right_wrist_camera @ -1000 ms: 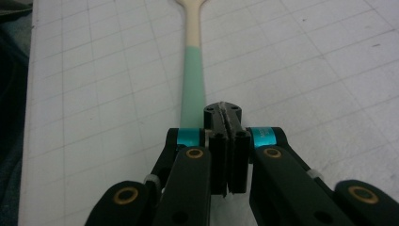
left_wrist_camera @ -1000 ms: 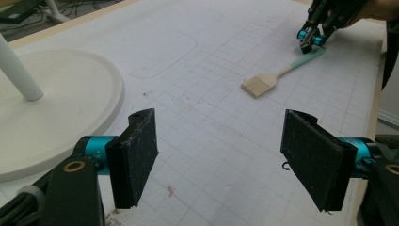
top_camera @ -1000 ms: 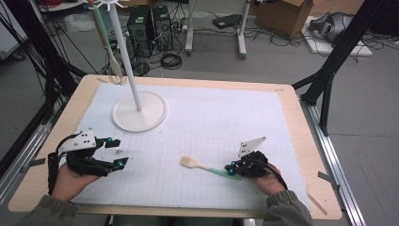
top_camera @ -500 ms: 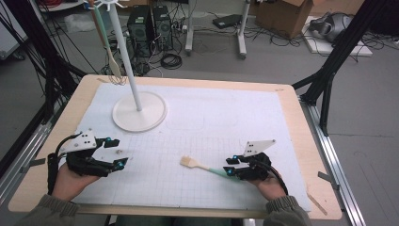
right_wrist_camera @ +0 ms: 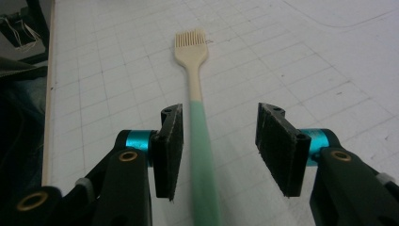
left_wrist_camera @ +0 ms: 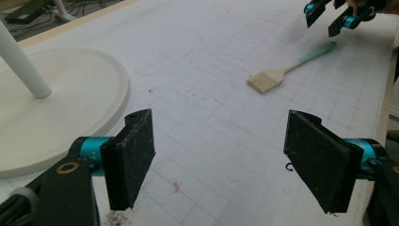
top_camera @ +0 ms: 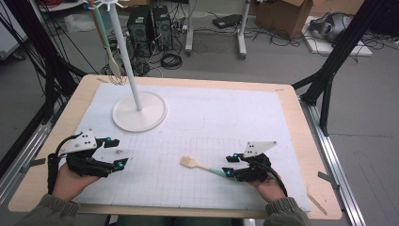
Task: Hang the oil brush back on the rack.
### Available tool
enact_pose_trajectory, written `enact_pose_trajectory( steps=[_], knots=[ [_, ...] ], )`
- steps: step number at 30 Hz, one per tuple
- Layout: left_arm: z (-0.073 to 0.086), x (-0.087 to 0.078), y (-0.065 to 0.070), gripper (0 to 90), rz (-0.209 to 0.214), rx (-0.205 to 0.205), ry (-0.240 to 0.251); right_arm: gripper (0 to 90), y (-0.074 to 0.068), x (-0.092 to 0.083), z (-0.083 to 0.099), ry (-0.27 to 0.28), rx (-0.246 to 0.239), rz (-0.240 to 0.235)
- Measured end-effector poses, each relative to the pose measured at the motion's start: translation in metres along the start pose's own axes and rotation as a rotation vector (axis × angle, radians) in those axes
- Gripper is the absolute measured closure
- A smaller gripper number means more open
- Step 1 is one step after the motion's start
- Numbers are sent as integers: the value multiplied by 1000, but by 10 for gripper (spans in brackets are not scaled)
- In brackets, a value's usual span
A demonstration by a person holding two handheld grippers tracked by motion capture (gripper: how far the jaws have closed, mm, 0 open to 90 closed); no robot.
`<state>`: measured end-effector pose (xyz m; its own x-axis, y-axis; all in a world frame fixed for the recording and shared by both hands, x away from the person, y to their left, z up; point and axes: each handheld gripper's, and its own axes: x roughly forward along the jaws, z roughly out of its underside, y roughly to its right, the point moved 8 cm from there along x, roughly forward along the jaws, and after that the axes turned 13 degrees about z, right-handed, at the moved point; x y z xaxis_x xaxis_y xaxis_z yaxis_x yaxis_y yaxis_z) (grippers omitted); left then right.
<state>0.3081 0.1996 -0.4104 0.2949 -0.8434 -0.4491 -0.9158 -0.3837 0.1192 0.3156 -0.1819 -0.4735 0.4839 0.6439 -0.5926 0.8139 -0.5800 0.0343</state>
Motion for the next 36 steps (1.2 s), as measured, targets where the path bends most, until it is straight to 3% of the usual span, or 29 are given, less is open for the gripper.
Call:
enact_pose_trajectory(
  steps=[15,25,36],
  knots=[
    [0,2,2,252,6,-1,6,402,-7,5,0,-11,2,-3],
    [1,6,3,253,11,11,-11,579,-15,15,8,-86,-52,-25],
    [0,9,6,255,22,14,-13,735,-16,24,12,-141,-93,7]
  ],
)
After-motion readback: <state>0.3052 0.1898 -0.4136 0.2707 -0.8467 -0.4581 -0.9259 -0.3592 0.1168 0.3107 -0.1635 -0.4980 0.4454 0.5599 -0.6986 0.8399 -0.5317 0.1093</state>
